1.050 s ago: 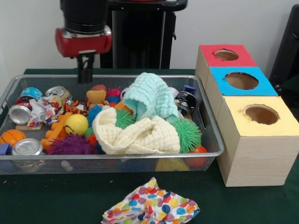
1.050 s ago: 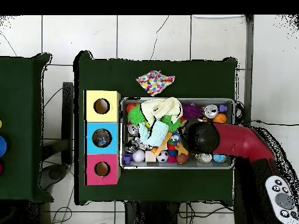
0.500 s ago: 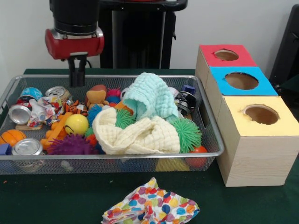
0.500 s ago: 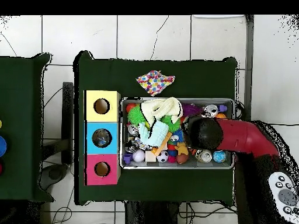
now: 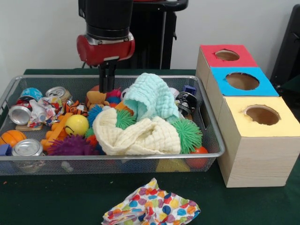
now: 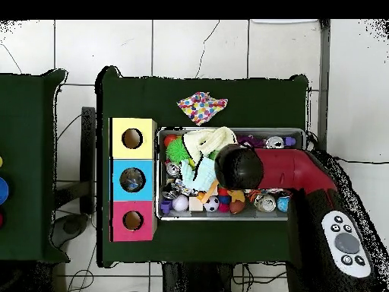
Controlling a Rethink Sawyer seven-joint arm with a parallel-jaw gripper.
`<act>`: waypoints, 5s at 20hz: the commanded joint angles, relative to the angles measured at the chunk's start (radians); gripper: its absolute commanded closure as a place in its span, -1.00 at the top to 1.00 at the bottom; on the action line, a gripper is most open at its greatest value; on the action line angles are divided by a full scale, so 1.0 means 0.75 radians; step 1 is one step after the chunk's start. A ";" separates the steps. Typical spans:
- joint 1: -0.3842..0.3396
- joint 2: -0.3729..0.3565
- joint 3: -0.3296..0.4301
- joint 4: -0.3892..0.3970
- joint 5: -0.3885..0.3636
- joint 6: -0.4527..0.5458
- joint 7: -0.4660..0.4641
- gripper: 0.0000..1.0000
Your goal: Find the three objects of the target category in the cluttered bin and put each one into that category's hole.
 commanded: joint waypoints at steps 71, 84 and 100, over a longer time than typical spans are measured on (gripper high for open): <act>0.109 0.081 -0.008 0.297 0.098 -0.273 0.219 1.00; 0.034 0.326 -0.013 0.210 0.018 -0.467 0.150 1.00; 0.024 0.407 -0.043 0.151 -0.011 -0.473 0.103 1.00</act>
